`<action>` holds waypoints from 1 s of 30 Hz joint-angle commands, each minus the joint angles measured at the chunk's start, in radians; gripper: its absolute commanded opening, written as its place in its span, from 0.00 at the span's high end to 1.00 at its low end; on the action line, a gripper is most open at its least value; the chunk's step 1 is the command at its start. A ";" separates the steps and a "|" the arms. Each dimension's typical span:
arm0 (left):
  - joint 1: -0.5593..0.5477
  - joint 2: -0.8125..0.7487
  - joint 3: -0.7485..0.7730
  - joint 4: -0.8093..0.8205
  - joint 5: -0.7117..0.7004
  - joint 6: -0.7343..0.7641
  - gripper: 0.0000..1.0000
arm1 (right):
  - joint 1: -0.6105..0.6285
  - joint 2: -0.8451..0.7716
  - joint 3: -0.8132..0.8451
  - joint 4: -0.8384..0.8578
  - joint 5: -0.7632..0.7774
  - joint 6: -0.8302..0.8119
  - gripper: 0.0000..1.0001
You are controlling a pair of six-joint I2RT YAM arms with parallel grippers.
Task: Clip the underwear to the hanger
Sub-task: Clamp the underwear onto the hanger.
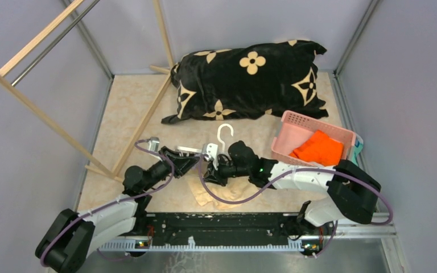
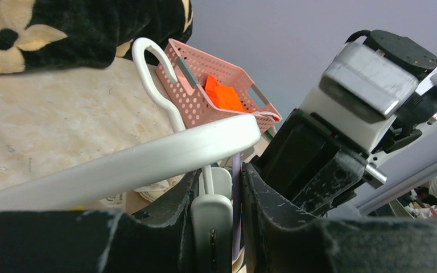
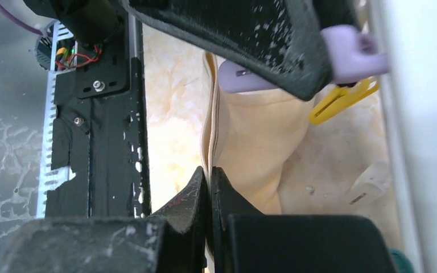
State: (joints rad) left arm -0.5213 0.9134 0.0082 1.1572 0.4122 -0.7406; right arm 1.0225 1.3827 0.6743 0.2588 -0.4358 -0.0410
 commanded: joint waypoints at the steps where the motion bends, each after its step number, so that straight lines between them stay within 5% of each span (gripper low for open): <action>1: 0.001 0.011 -0.018 0.117 0.064 -0.010 1.00 | -0.006 -0.082 -0.022 0.148 0.015 0.013 1.00; 30: 0.000 0.116 -0.028 0.336 0.173 0.003 1.00 | -0.043 -0.086 -0.031 0.165 -0.097 0.054 1.00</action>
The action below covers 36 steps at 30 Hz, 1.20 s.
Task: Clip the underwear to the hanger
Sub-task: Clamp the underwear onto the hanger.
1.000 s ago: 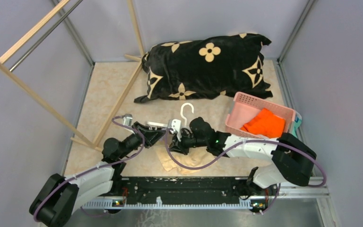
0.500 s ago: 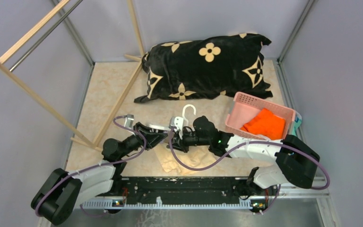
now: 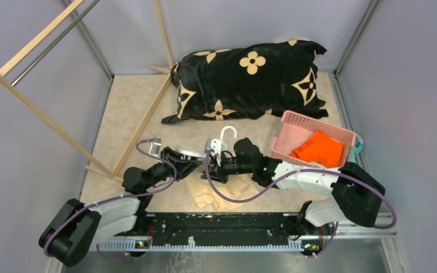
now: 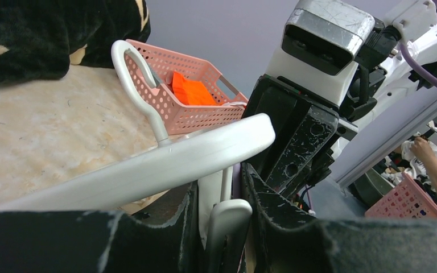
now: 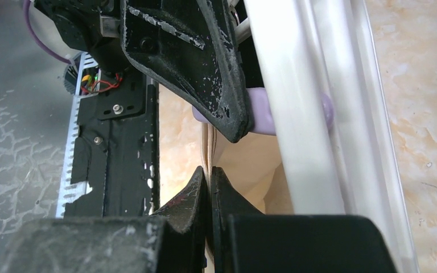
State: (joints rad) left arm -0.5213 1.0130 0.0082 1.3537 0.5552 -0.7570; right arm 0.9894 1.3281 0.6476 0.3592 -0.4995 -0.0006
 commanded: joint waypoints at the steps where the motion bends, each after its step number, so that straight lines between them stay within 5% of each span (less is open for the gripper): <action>1: 0.000 0.024 -0.029 0.148 0.033 0.019 1.00 | -0.012 -0.033 -0.006 0.064 -0.035 0.016 1.00; 36: 0.001 0.083 -0.049 0.253 0.073 0.037 1.00 | -0.085 -0.076 -0.078 0.158 -0.129 0.122 1.00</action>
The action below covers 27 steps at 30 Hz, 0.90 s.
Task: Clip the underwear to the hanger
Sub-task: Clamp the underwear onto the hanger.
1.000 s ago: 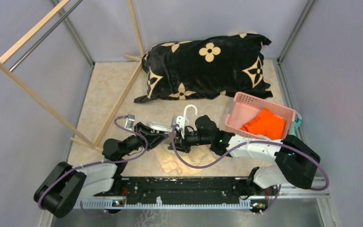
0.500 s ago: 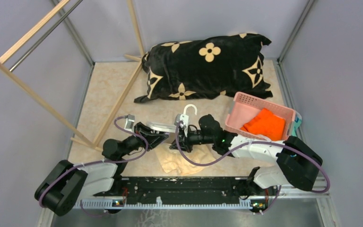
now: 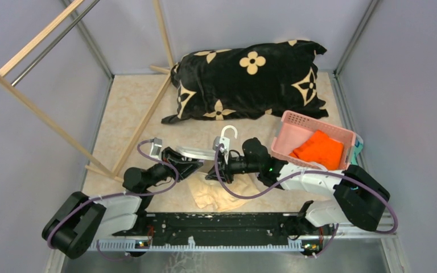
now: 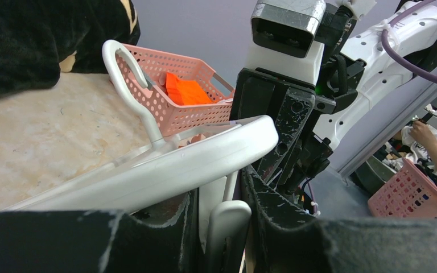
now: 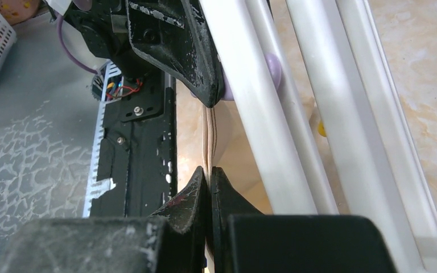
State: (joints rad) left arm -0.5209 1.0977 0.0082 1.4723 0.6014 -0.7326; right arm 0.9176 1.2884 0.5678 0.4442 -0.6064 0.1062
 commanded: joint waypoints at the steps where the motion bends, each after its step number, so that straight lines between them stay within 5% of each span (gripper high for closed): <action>1: -0.001 -0.001 -0.048 0.137 0.028 0.013 1.00 | -0.014 -0.035 0.000 0.079 -0.025 0.022 1.00; 27: -0.002 0.128 -0.023 0.316 0.034 -0.009 1.00 | -0.018 0.052 0.027 0.177 -0.167 0.112 1.00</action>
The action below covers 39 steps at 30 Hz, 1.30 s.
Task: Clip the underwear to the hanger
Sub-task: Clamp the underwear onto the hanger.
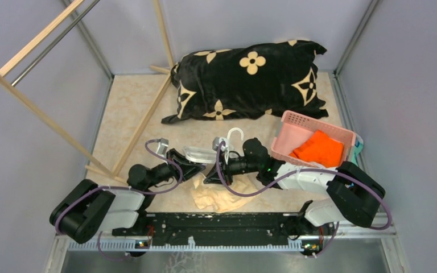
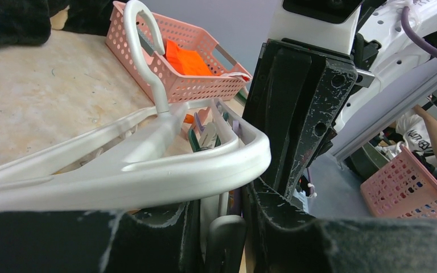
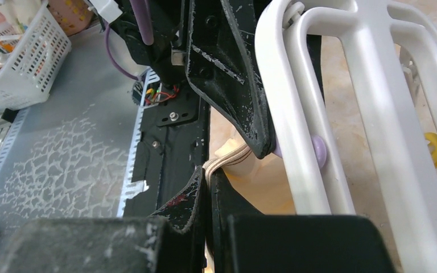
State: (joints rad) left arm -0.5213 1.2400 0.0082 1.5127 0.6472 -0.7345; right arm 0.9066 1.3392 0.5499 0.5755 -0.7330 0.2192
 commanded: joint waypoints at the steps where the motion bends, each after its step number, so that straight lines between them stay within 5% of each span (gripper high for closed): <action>1: -0.003 -0.022 -0.024 0.276 -0.021 -0.001 1.00 | -0.008 0.003 0.044 0.043 -0.045 -0.001 1.00; 9: -0.003 -0.040 -0.020 0.276 -0.045 0.001 1.00 | -0.007 0.008 0.040 -0.025 0.004 0.000 1.00; 27: -0.003 -0.046 -0.018 0.277 -0.037 0.003 1.00 | -0.007 0.052 -0.085 0.427 0.004 0.270 1.00; 39: -0.002 -0.055 -0.020 0.276 -0.034 -0.013 1.00 | -0.007 0.013 -0.127 0.412 0.074 0.270 1.00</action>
State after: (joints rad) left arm -0.5213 1.2057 0.0078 1.5127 0.6132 -0.7334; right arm 0.9047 1.3884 0.4263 0.9203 -0.6895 0.4831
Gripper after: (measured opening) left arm 0.327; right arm 0.015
